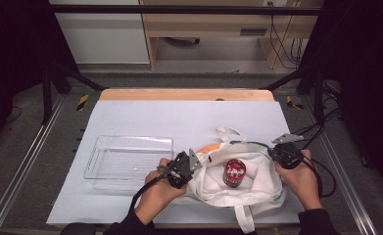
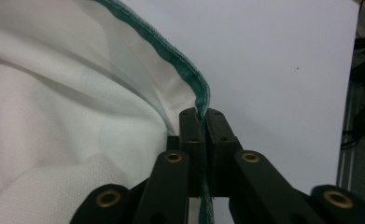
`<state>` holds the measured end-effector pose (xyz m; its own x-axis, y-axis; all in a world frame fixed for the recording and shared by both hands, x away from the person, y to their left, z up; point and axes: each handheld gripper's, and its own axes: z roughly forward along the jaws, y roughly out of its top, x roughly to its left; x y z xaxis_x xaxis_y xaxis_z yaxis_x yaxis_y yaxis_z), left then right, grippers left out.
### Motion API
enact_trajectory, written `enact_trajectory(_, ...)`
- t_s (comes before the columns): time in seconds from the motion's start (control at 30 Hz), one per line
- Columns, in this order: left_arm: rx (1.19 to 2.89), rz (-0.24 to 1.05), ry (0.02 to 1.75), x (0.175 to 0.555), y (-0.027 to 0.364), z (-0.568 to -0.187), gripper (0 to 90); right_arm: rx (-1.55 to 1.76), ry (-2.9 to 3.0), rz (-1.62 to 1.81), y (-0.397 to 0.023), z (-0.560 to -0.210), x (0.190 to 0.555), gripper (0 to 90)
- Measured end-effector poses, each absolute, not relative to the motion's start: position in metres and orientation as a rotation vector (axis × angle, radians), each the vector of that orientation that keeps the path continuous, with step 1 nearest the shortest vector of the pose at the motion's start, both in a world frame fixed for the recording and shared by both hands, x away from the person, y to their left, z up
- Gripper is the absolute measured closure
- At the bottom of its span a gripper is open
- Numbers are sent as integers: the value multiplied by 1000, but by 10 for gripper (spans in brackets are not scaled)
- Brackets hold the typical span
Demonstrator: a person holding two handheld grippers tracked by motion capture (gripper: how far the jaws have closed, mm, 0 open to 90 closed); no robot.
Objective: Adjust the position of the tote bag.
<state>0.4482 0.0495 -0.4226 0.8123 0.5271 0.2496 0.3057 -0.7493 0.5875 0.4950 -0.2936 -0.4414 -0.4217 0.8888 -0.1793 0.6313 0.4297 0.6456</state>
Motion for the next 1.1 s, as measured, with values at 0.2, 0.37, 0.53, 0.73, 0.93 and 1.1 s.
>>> enact_trajectory(0.2, 2479, 554, 621, 449, 53, -426, 885, 1276, 2177, 599, -291, -448, 502, 888)
enact_trajectory(0.37, 2464, 539, 627, 449, 54, -426, 884, 1279, 2174, 624, -291, -445, 498, 863)
enact_trajectory(0.53, 2453, 517, 634, 450, 55, -425, 883, 1286, 2104, 730, -293, -431, 485, 663)
enact_trajectory(0.73, 2457, 517, 637, 451, 55, -425, 883, 1147, 2048, 846, -275, -399, 460, 505)
enact_trajectory(0.93, 2463, 526, 632, 451, 55, -427, 883, 1024, 2115, 874, -246, -385, 448, 379)
enact_trajectory(1.1, 2460, 526, 638, 451, 56, -427, 883, 985, 2157, 898, -232, -381, 443, 356)
